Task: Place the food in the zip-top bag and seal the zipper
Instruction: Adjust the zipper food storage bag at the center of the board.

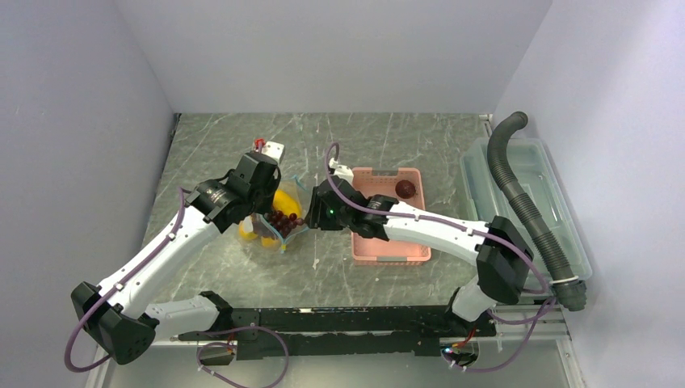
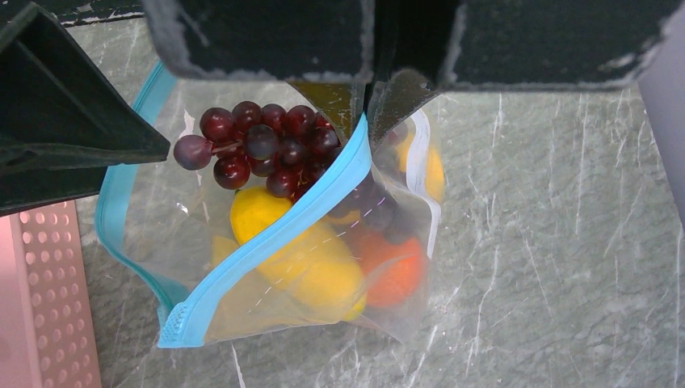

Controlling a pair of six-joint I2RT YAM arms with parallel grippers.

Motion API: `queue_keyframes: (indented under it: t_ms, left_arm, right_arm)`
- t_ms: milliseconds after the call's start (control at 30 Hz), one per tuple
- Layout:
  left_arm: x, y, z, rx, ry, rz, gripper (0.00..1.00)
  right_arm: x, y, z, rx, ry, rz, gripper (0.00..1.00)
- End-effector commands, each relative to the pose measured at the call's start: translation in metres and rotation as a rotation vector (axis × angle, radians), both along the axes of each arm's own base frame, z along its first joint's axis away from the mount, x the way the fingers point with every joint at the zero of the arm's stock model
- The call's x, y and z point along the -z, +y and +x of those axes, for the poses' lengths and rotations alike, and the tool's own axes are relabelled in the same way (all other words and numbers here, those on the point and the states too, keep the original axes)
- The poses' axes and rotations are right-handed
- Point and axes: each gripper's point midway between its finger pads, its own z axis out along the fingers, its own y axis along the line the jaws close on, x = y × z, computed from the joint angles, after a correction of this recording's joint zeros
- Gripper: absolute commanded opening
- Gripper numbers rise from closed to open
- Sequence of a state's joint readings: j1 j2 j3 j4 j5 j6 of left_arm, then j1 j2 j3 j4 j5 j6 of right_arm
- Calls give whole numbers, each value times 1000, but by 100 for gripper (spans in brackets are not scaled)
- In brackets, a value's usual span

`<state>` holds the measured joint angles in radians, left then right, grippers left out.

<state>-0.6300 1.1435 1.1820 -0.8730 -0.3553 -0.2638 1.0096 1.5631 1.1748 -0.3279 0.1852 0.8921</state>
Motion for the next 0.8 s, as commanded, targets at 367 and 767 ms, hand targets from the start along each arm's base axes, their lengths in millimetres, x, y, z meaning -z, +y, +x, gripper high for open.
queue_keyframes:
  t_ms: [367,767]
  left_arm:
    - [-5,-3,5,4,-30,-13,0]
    - [-26,8,1,-54,-48,-6,0]
  right_arm:
    - [-45,5,19,62,-102,100,0]
    - [-119,-1,12,-13,-227,184,0]
